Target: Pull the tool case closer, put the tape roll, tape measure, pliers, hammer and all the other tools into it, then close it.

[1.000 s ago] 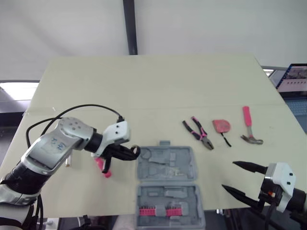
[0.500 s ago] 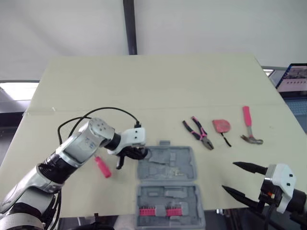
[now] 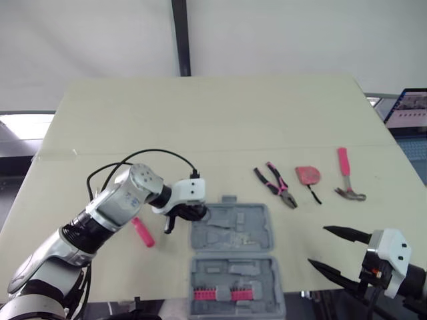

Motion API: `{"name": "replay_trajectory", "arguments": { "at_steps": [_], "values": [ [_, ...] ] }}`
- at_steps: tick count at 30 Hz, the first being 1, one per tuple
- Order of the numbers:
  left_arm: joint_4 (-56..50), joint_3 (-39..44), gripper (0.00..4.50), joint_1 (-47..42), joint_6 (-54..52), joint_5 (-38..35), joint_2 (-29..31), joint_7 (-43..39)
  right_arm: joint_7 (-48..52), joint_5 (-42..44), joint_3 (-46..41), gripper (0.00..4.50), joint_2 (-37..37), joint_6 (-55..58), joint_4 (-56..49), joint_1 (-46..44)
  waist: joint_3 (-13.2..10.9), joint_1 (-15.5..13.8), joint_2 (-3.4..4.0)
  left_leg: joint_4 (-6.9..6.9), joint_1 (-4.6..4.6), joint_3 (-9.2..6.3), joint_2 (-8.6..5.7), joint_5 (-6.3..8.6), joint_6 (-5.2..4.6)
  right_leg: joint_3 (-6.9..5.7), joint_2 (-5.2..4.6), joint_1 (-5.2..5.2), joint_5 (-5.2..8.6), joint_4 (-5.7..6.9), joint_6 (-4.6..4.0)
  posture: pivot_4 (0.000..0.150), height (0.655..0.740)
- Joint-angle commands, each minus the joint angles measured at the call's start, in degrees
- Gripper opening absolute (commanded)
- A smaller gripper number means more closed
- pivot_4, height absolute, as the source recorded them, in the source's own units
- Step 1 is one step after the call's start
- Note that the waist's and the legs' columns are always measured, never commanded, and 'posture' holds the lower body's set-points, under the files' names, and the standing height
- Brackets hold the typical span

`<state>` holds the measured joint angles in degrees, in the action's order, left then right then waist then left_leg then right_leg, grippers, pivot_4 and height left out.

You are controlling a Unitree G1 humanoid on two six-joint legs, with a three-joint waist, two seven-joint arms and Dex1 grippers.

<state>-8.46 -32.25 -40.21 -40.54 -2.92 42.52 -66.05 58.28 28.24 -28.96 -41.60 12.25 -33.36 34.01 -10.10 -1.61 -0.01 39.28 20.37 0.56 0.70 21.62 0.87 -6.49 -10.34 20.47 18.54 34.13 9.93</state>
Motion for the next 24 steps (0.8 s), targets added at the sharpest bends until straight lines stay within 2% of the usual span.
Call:
{"name": "replay_trajectory", "arguments": {
  "at_steps": [1, 24],
  "values": [
    [-0.3, 0.0, 0.06, -0.4, 1.0, 1.1, 0.0, -0.9, -0.4, 0.5, -1.5, 4.5, 0.6, -0.7, -1.7, 0.7, 0.0, 0.0, 0.0, 0.0, 0.0, 0.0, 0.0, 0.0, 0.0, 0.0, 0.0, 0.0, 0.0, 0.0, 0.0, 0.15, 0.74],
    [1.8, -0.9, 0.06, 1.0, 2.1, 3.7, -2.1, -1.2, -0.3, 0.6, -2.1, 4.5, 0.3, -0.5, -1.7, 0.9, 0.0, 0.0, 0.0, 0.0, 0.0, 0.0, 0.0, 0.0, 0.0, 0.0, 0.0, 0.0, 0.0, 0.0, 0.0, 0.15, 0.74]
  ]
}}
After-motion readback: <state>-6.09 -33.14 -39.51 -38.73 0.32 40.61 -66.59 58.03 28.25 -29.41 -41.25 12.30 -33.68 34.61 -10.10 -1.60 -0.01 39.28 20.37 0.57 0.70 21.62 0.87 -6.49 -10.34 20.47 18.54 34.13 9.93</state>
